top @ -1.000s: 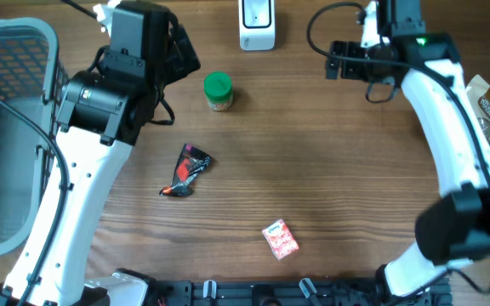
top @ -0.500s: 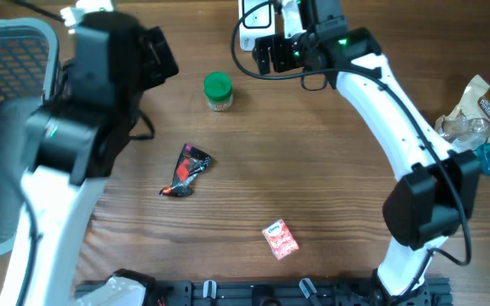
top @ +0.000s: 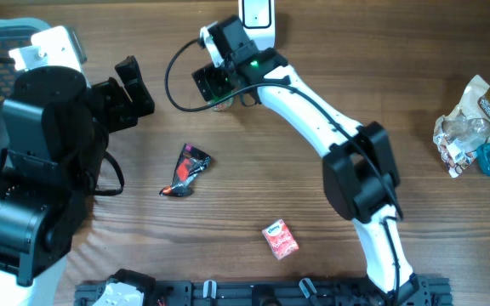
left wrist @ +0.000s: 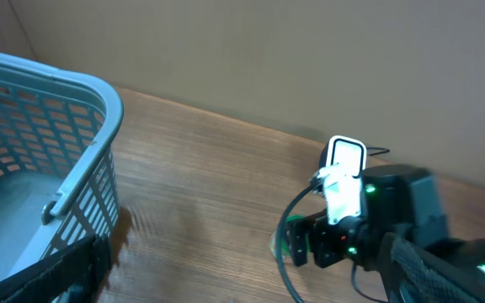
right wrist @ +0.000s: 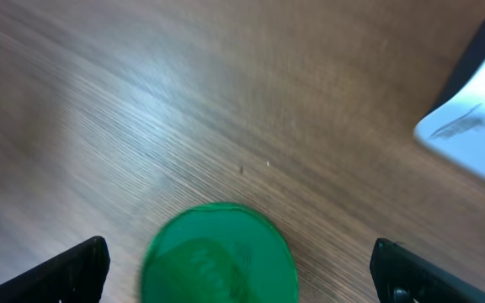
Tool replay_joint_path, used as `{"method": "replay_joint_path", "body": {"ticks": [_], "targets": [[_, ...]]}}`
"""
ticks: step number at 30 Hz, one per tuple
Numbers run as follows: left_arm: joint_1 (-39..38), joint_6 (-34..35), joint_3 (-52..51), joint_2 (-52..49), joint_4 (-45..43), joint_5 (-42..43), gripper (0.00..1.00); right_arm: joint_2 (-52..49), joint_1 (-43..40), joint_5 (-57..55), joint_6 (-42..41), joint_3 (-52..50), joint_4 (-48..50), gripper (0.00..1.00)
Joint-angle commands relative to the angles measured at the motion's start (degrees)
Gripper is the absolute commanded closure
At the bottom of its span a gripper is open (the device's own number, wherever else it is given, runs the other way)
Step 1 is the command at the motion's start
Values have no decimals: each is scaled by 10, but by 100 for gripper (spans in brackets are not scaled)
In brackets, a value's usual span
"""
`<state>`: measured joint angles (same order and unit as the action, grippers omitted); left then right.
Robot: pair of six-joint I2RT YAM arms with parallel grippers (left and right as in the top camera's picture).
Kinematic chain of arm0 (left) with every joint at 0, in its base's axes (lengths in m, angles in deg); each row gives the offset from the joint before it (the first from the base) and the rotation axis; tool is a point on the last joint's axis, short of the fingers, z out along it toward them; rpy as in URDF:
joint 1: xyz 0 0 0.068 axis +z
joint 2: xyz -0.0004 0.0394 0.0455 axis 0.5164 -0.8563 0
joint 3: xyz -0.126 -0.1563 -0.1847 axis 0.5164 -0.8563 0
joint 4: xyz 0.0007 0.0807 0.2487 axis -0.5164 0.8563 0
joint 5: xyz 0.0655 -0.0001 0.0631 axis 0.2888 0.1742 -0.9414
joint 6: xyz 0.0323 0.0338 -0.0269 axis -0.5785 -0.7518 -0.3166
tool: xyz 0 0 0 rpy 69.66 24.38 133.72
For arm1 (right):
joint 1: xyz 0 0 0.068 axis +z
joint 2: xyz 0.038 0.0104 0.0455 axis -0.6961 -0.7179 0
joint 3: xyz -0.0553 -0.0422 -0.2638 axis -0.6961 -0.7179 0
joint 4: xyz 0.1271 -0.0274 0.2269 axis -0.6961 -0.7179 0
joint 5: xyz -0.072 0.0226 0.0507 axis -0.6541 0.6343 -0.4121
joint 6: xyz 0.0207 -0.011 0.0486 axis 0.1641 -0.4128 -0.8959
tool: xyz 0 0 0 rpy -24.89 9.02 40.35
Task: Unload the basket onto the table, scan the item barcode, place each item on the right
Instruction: 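Move the right gripper left to the green-lidded jar, then grasp the green-lidded jar with the right gripper and lift it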
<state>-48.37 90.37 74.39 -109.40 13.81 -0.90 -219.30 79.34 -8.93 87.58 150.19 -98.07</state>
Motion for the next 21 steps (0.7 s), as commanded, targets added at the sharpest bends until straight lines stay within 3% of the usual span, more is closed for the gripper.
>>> {"method": "replay_joint_path", "body": {"ticks": [1, 11, 21], "targets": [[1, -7, -2, -7, 0, 7, 0, -23, 5, -11, 24, 5, 18, 0], [1, -7, -2, -28, 0, 6, 0, -58, 6, 19, 23, 5, 4, 0], [1, -7, -2, -28, 7, 6, 0, -58, 6, 30, 26, 5, -14, 34]]}}
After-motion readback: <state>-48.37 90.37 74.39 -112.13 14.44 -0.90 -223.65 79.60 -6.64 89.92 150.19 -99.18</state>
